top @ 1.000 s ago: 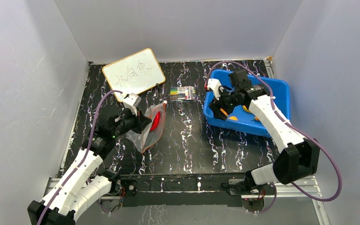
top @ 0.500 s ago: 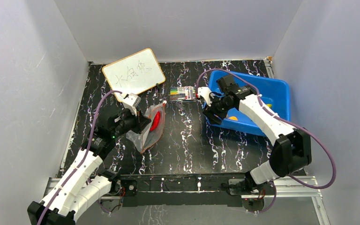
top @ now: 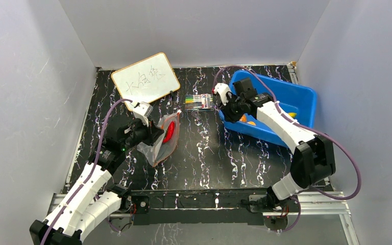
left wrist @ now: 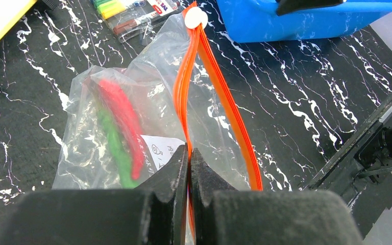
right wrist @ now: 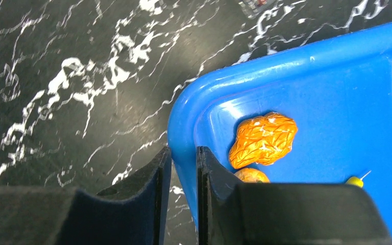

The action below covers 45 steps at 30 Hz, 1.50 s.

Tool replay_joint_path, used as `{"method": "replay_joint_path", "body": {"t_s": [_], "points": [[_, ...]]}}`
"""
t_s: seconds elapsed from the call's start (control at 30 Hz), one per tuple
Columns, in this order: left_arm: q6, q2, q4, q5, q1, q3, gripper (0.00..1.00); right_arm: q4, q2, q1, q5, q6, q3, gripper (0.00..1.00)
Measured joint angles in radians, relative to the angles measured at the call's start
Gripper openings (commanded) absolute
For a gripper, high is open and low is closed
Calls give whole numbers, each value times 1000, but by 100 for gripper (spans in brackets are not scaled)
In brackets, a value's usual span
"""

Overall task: Place the food in the zip-top bag and seal the zipper
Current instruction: Adjust the bin at the center of the board.

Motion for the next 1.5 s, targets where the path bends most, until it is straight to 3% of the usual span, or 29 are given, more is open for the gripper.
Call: {"method": "replay_joint_path", "body": {"t_s": [0.2,0.6,1.3,1.4,1.5], "points": [[6,0,0,-11,0,0,0,138,63,3,103,141,26,11],[17,7,-10,-38,0,0,0,320,292,3,310,520,219,10],[18,32,-15,-49,0,0,0,343,539,-35,656,1043,505,13],[18,35,-15,-50,0,0,0,300,572,-49,696,1103,541,17],[18,36,-15,-57,0,0,0,266,584,-60,699,1126,544,32]]}}
